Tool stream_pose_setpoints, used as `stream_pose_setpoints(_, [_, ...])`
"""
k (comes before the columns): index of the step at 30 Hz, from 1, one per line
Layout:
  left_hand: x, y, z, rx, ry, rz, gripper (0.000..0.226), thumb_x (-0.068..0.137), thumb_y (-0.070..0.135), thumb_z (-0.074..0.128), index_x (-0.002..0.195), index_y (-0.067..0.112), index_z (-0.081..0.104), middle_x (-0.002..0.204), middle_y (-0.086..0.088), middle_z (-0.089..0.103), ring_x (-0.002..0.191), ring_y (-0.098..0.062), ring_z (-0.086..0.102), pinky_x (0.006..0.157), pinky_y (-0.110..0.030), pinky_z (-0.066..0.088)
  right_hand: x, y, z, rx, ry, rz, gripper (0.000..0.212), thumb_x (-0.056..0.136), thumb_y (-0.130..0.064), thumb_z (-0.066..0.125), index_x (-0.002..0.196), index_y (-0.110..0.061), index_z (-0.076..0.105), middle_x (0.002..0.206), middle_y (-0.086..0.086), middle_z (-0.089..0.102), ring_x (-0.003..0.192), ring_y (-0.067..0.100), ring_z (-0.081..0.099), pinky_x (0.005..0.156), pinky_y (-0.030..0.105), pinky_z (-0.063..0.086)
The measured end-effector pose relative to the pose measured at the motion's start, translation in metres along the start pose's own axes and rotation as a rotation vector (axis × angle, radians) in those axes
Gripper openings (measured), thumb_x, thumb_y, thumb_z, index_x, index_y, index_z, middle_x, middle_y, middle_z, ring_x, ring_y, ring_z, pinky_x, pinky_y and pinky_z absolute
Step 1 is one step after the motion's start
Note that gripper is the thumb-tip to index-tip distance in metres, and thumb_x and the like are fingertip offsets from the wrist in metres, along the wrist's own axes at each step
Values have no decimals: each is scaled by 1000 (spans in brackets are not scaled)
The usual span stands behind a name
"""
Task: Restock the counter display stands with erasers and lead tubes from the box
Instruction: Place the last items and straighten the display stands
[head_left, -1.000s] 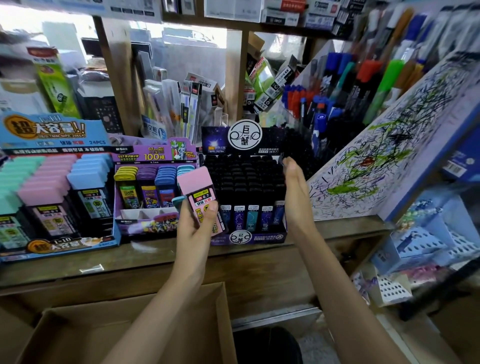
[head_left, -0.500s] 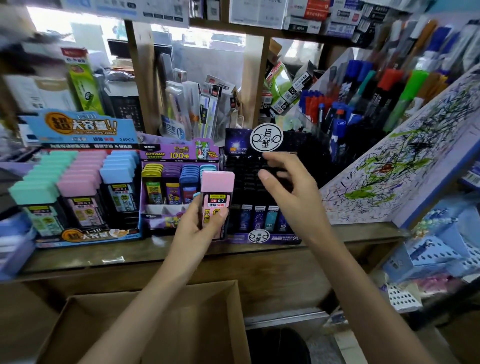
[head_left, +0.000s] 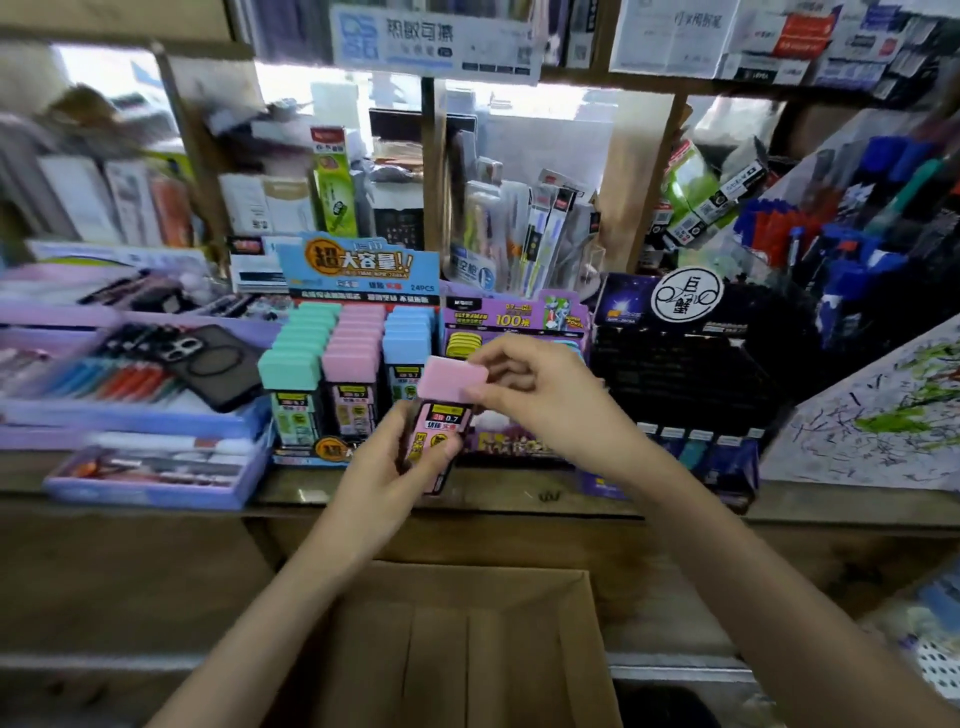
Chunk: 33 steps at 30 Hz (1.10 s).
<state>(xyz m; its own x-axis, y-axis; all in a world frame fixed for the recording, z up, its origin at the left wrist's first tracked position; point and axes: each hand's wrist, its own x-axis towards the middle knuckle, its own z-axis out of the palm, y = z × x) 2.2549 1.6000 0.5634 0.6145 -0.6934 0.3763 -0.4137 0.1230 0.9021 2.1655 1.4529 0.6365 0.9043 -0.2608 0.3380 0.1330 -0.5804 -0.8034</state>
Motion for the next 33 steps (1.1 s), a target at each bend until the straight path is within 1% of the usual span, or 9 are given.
stream_pose_setpoints(5, [-22,-25,-66,267,295,-73,50,73,33,68,115,25,43,115,12,52,108,4,50,90,-11,38,35,-11,31,-36,109,-37,11,84,-16,68,90,-22,61,80,-11,61,69,14,58,70,24,48])
stream_pose_setpoints(7, [-31,-37,-87,436,347,-105,46,79,22,70,118,19,46,116,5,49,111,-6,47,91,-21,36,47,-11,43,-93,143,-62,9,86,-16,66,93,-19,62,81,-9,60,72,15,58,71,24,46])
stream_pose_setpoints(10, [-38,-50,-101,682,277,-115,46,81,10,70,122,6,50,117,-9,52,113,-26,51,87,-31,39,61,-9,59,-223,125,-103,18,87,-18,65,104,-11,64,88,-4,59,74,17,57,73,28,46])
stream_pose_setpoints(14, [-38,-59,-104,943,106,-27,50,79,10,73,125,3,55,121,-15,58,109,-34,57,87,-45,47,69,-6,74,-344,53,-150,23,87,-18,65,109,-11,64,86,-5,56,70,7,50,68,20,37])
stream_pose_setpoints(17, [-36,-63,-104,998,87,-7,50,78,11,73,125,4,57,120,-13,60,107,-33,59,87,-47,47,67,-3,79,-391,14,-129,26,88,-21,64,113,-13,64,95,2,63,80,11,53,75,23,41])
stream_pose_setpoints(21, [-34,-66,-105,1041,84,38,48,76,11,75,122,4,60,117,-13,61,105,-33,60,84,-47,48,68,-2,88,-359,51,-80,27,88,-21,65,114,-13,64,91,-2,58,80,11,55,79,23,45])
stream_pose_setpoints(28, [-35,-64,-106,1078,71,65,46,75,10,75,119,4,61,115,-12,62,103,-32,61,83,-45,49,67,9,101,-406,82,35,27,88,-21,65,111,-7,64,100,9,67,84,15,57,86,33,50])
stream_pose_setpoints(31, [-33,-61,-103,1083,77,78,44,74,8,76,116,3,62,112,-13,63,101,-33,62,83,-46,49,62,9,102,-488,91,37,28,89,-28,63,108,-9,56,89,7,67,82,23,63,77,41,53])
stream_pose_setpoints(33, [-31,-59,-100,1086,78,102,42,74,7,76,114,2,63,109,-14,63,98,-34,62,81,-45,50,53,11,99,-525,113,20,35,90,-39,59,110,-13,48,82,3,66,76,20,63,69,39,54])
